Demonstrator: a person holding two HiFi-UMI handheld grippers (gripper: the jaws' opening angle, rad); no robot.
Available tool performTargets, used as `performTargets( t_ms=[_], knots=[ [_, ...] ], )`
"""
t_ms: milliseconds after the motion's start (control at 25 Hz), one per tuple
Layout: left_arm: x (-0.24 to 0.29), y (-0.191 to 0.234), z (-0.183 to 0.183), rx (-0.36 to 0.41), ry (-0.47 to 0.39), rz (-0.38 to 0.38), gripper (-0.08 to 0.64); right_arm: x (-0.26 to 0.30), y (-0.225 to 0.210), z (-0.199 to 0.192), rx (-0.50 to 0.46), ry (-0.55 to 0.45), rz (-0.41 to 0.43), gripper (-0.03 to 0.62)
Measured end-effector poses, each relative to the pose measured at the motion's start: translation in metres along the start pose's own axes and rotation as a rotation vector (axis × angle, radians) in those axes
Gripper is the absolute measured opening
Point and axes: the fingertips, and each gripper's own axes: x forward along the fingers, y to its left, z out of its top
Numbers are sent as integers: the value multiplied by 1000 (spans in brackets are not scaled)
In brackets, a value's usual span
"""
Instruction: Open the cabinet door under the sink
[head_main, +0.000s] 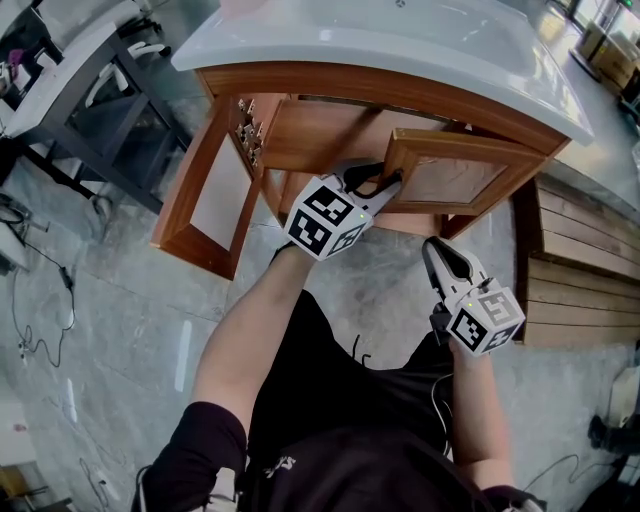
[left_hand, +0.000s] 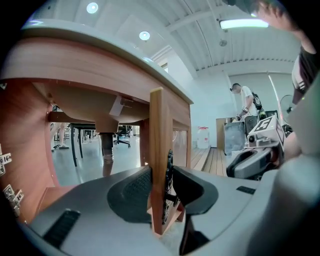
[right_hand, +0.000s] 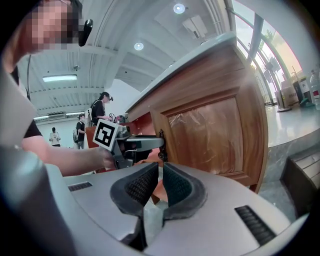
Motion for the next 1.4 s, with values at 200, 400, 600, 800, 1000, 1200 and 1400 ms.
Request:
performTargets(
  t_ms=[200, 400, 600, 800, 1000, 1200, 1400],
  knots=[
    [-7, -13, -3, 0, 10, 5, 135, -17, -22, 9, 11, -32, -53, 40],
    [-14, -27, -3, 0, 10, -11, 126, -23, -29, 19, 13, -49, -78, 37],
    [-22, -41, -3, 13, 1, -29, 117, -25, -36, 18, 22, -51, -102, 34],
    [-26, -50, -1, 29, 2, -62, 110, -27, -39, 12, 16, -31, -131, 35],
    [-32, -61, -1, 54, 14, -107, 104, -30, -36, 9, 19, -34, -152, 34],
    [-36, -72, -2, 77, 21, -146, 100, -36, -36, 14, 6, -38, -173, 34],
    [-40, -86, -2, 103, 39, -202, 95, -43, -43, 15, 12, -42, -204, 34]
  ],
)
